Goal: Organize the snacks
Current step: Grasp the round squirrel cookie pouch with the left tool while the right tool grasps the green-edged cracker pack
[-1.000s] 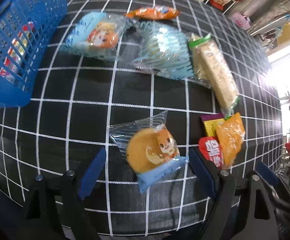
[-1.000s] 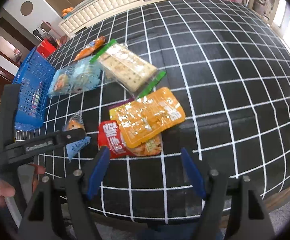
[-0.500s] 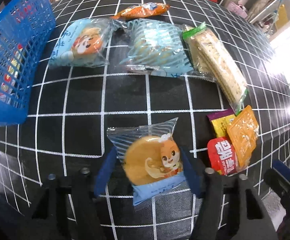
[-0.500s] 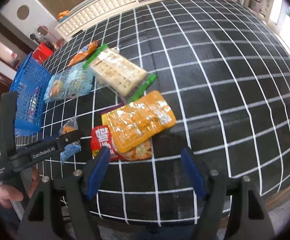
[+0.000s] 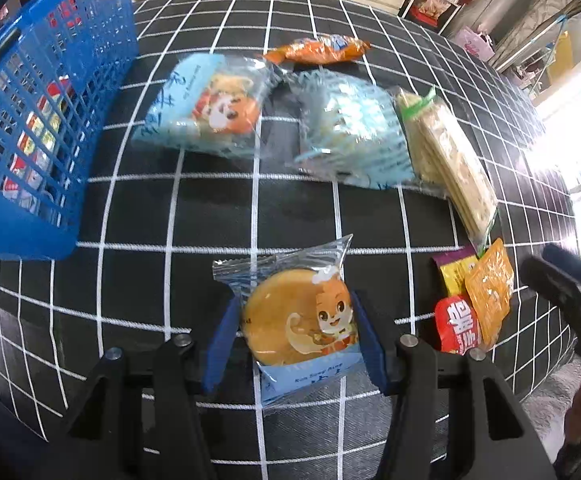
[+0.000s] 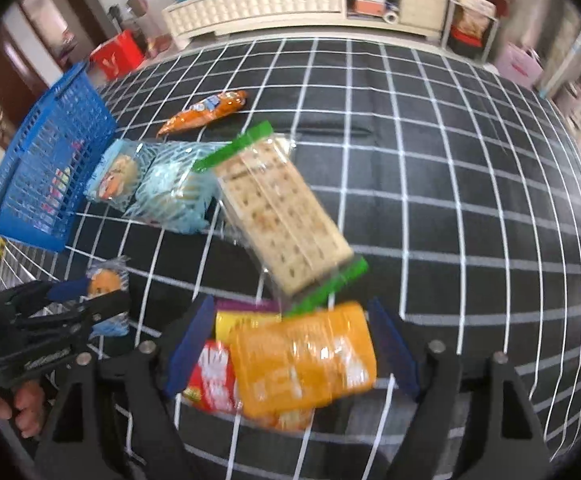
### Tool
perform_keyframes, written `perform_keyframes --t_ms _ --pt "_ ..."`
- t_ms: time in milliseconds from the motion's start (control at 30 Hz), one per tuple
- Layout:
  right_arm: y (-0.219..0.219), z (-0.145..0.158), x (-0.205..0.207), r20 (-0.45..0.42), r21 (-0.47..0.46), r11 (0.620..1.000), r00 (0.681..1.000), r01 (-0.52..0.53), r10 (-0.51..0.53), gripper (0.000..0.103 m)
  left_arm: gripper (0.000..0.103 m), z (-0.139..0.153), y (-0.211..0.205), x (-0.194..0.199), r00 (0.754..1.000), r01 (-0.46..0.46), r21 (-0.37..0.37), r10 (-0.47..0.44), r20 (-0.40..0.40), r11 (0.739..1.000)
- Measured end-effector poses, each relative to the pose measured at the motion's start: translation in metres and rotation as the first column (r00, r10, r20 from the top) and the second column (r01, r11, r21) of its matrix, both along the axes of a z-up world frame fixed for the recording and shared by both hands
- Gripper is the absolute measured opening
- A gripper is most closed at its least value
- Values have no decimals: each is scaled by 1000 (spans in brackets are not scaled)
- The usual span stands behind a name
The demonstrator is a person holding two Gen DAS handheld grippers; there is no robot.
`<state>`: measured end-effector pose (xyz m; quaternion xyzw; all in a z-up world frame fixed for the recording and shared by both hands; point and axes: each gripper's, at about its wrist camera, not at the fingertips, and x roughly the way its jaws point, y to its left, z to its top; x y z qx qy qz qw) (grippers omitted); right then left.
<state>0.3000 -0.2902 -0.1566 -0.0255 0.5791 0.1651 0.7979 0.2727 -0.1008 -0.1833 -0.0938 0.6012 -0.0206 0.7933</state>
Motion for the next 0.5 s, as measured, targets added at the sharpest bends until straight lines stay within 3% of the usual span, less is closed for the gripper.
perform_keyframes --t_ms 300,467,500 --pt "32 -34 33 -3 -105 980 986 -169 169 85 53 8 12 13 994 56 12 -57 96 998" --pt "27 -40 42 -14 -43 986 987 -163 162 84 53 4 12 23 993 71 19 -72 96 997" --pt "27 -39 42 -9 -48 985 986 -166 166 78 53 3 12 25 992 74 23 -76 98 997"
